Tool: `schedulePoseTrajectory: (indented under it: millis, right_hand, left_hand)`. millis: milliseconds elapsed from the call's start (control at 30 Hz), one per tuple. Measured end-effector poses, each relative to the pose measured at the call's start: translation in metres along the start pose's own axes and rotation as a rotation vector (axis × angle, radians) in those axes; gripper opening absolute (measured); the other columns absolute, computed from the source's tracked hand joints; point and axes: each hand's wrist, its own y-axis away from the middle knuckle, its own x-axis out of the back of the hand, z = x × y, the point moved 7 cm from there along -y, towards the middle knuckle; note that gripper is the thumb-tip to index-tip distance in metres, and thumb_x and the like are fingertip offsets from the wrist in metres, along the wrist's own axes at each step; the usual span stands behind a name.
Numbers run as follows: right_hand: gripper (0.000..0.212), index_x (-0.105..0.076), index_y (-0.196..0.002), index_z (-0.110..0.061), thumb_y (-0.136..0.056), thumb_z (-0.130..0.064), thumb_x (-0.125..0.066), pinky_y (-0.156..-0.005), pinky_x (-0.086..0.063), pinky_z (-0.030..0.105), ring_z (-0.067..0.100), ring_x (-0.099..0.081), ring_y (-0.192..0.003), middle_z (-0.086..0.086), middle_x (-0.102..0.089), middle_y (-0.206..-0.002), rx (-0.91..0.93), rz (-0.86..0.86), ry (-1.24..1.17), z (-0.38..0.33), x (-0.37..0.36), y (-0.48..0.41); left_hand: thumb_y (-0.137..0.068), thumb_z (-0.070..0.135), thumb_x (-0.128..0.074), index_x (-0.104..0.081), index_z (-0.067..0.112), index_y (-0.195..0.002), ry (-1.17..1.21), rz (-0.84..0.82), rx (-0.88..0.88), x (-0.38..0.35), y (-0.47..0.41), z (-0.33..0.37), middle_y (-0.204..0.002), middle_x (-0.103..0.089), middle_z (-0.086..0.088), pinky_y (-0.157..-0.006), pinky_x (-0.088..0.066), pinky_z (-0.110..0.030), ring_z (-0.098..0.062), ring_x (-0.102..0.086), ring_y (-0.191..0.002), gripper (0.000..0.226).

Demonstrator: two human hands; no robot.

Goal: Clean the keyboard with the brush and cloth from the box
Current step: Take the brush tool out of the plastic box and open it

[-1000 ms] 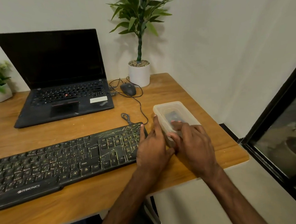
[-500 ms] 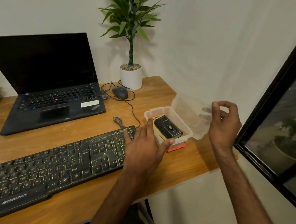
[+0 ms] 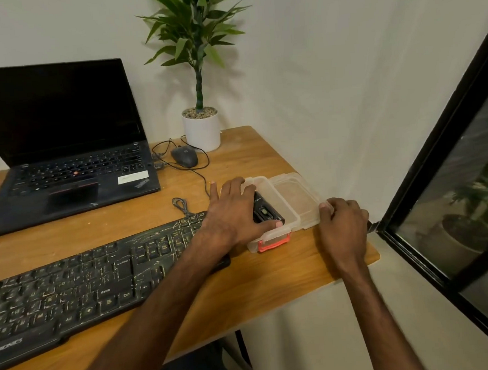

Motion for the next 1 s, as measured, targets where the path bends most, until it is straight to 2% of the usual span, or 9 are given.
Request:
schedulePoseTrajectory:
  millis: [267, 433, 533, 667, 733, 800, 833, 933, 1000]
  right_hand:
    - [0.043, -0.054, -0.135, -0.006, -0.101, -0.031, -0.047, -0.096, -0.04, 0.042, 0.032, -0.041, -0.122, 0.015, -0.051, -0.13, -0.055, -0.032, 0.025, 0.001, 0.0, 0.0]
    - [0.038, -0.053, -0.133, -0.014, -0.099, -0.03, -0.051, -0.099, -0.04, 0.042, 0.028, -0.041, -0.124, 0.01, -0.049, -0.133, -0.094, 0.012, -0.115, 0.006, 0.002, 0.0]
    - [0.037, -0.051, -0.132, -0.018, -0.097, -0.03, -0.054, -0.099, -0.043, 0.045, 0.025, -0.041, -0.123, 0.007, -0.048, -0.134, -0.064, 0.056, -0.125, 0.004, 0.004, 0.0]
    - [0.035, -0.051, -0.13, -0.021, -0.097, -0.03, -0.056, -0.098, -0.044, 0.054, 0.022, -0.041, -0.124, 0.001, -0.048, -0.135, 0.029, 0.168, -0.217, -0.011, 0.016, 0.004]
    - [0.033, -0.052, -0.129, -0.021, -0.098, -0.032, -0.055, -0.096, -0.048, 0.046, 0.019, -0.046, -0.122, -0.001, -0.052, -0.132, 0.09, 0.193, -0.303, -0.028, 0.026, 0.009]
    - [0.029, -0.057, -0.125, -0.022, -0.099, -0.035, -0.054, -0.085, -0.051, 0.022, 0.015, -0.056, -0.113, -0.004, -0.06, -0.123, 0.081, 0.101, -0.491, -0.051, 0.032, 0.012]
    - [0.026, -0.06, -0.12, -0.024, -0.098, -0.038, -0.054, -0.079, -0.05, 0.016, 0.013, -0.06, -0.107, -0.006, -0.064, -0.117, 0.06, -0.002, -0.592, -0.065, 0.032, 0.014]
    - [0.029, -0.06, -0.114, -0.032, -0.096, -0.052, -0.049, -0.076, -0.056, 0.028, 0.01, -0.068, -0.092, -0.008, -0.068, -0.109, 0.059, -0.373, -0.665, -0.112, 0.021, 0.026]
    - [0.038, -0.061, -0.116, -0.024, -0.095, -0.054, -0.049, -0.065, -0.057, 0.03, 0.014, -0.072, -0.079, -0.001, -0.071, -0.105, 0.029, -0.617, -0.754, -0.139, 0.011, 0.04]
  left_hand:
    - [-0.077, 0.079, -0.056, -0.019, 0.02, -0.156, 0.15, -0.103, 0.051, -0.01, -0.003, -0.005, -0.157, -0.037, -0.003, -0.119, -0.01, -0.064, -0.024, -0.034, -0.143, 0.106]
    - [-0.075, 0.075, -0.063, -0.018, 0.02, -0.155, 0.177, 0.001, 0.015, 0.001, -0.001, 0.0, -0.146, -0.051, -0.003, -0.121, -0.006, -0.059, -0.024, -0.047, -0.134, 0.106]
    - [-0.073, 0.072, -0.068, -0.014, 0.021, -0.155, 0.212, 0.077, 0.014, 0.01, 0.0, -0.006, -0.148, -0.048, -0.005, -0.121, -0.009, -0.058, -0.025, -0.045, -0.135, 0.11]
    - [-0.074, 0.069, -0.07, -0.009, 0.022, -0.156, 0.267, 0.194, -0.003, 0.033, 0.01, -0.011, -0.153, -0.042, -0.006, -0.121, -0.017, -0.055, -0.024, -0.04, -0.139, 0.113]
    - [-0.074, 0.064, -0.074, -0.011, 0.024, -0.156, 0.343, 0.253, -0.024, 0.047, 0.017, -0.012, -0.152, -0.042, -0.005, -0.118, -0.027, -0.052, -0.023, -0.041, -0.137, 0.111]
    - [-0.072, 0.061, -0.078, -0.013, 0.026, -0.156, 0.442, 0.279, -0.051, 0.058, 0.025, -0.015, -0.151, -0.043, -0.004, -0.113, -0.038, -0.044, -0.02, -0.049, -0.131, 0.112]
    - [-0.07, 0.059, -0.08, -0.013, 0.028, -0.156, 0.485, 0.273, -0.059, 0.062, 0.03, -0.017, -0.151, -0.044, -0.004, -0.109, -0.042, -0.042, -0.019, -0.052, -0.128, 0.113]
    - [-0.066, 0.056, -0.083, -0.015, 0.032, -0.155, 0.619, 0.249, -0.042, 0.068, 0.049, -0.03, -0.149, -0.042, 0.002, -0.097, -0.053, -0.04, -0.013, -0.059, -0.114, 0.115]
    - [-0.06, 0.059, -0.082, -0.018, 0.034, -0.154, 0.679, 0.24, -0.028, 0.073, 0.065, -0.039, -0.142, -0.041, 0.01, -0.084, -0.058, -0.031, -0.006, -0.062, -0.102, 0.116]
